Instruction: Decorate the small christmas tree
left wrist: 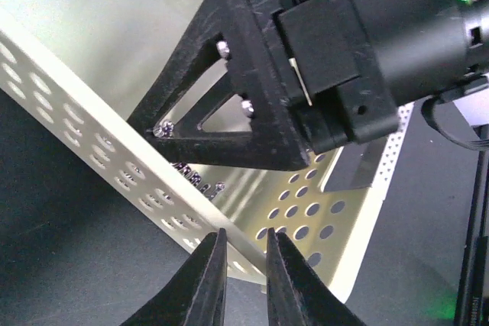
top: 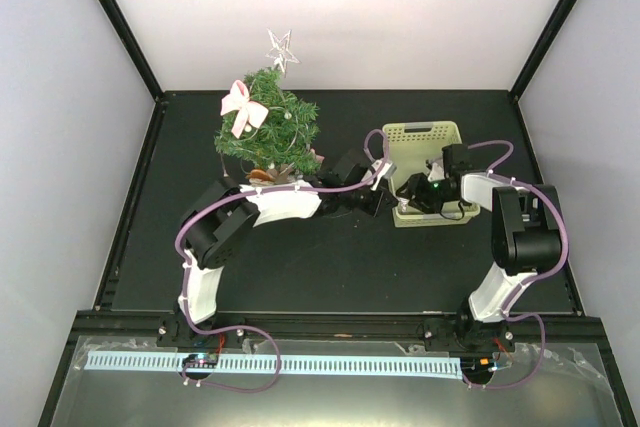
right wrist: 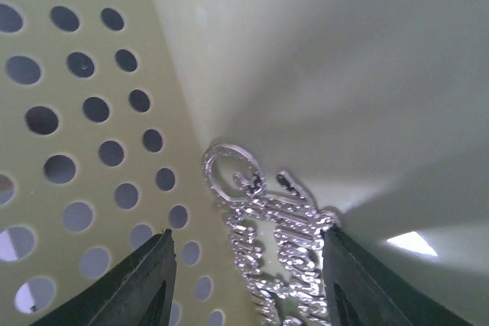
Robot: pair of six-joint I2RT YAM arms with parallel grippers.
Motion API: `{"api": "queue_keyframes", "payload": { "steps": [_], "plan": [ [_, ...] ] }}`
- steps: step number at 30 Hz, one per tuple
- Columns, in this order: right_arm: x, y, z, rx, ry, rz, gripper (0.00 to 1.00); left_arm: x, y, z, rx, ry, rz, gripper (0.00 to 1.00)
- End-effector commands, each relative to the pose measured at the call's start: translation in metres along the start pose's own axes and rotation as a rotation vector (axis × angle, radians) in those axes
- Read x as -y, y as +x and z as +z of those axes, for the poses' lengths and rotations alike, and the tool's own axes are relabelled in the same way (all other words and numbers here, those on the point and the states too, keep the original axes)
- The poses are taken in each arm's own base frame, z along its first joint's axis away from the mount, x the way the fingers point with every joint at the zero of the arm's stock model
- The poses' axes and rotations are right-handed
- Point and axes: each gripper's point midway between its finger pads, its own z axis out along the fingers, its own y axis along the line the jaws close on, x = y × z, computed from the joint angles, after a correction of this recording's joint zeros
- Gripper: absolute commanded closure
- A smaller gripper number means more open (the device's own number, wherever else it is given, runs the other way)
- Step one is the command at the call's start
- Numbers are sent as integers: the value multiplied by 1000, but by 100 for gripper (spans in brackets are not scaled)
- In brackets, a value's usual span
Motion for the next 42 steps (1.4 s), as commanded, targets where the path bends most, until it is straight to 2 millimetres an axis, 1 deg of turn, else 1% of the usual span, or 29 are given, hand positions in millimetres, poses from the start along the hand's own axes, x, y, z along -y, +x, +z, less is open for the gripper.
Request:
{"api": "queue_keyframes", "payload": {
  "steps": [1, 4, 11, 14, 17, 19, 24, 27, 29, 31, 35, 38, 40, 42],
  "plan": [
    [-8, 18, 12, -68, -111, 56, 46, 3, -6, 6, 10, 22, 7, 84],
    [-22, 20, 13, -84, -209, 77, 46, 2, -4, 6, 4, 16, 10, 85],
    [-33, 14, 2, -43, -266, 59, 48, -2, -1, 6, 0, 6, 9, 85],
    [-33, 11, -1, -35, -257, 53, 48, 0, -2, 6, 3, 8, 8, 85],
    [-26, 6, -4, -11, -193, 17, 50, 2, -5, 2, 9, 13, 9, 85],
    [-24, -1, -10, 18, -137, -20, 51, 5, -8, -2, 18, 16, 10, 85],
    [-17, -20, -35, 125, 30, -67, 53, 15, -18, -12, 43, 32, 17, 85],
    [-7, -30, -50, 183, 154, -101, 55, 20, -23, -18, 57, 39, 24, 84],
    [0, -33, -55, 182, 256, -157, 53, 24, -25, -23, 63, 49, 31, 82],
    [0, -38, -61, 167, 325, -212, 52, 29, -27, -28, 70, 61, 41, 81],
    [4, -35, -70, 129, 412, -262, 49, 38, -31, -42, 91, 76, 67, 79],
    [-1, -29, -67, 120, 423, -290, 44, 44, -33, -54, 109, 83, 87, 77],
    [-5, -25, -59, 100, 438, -310, 43, 47, -33, -58, 118, 88, 99, 76],
    [-9, -18, -46, 60, 451, -326, 43, 46, -30, -59, 115, 89, 104, 75]
  ]
}}
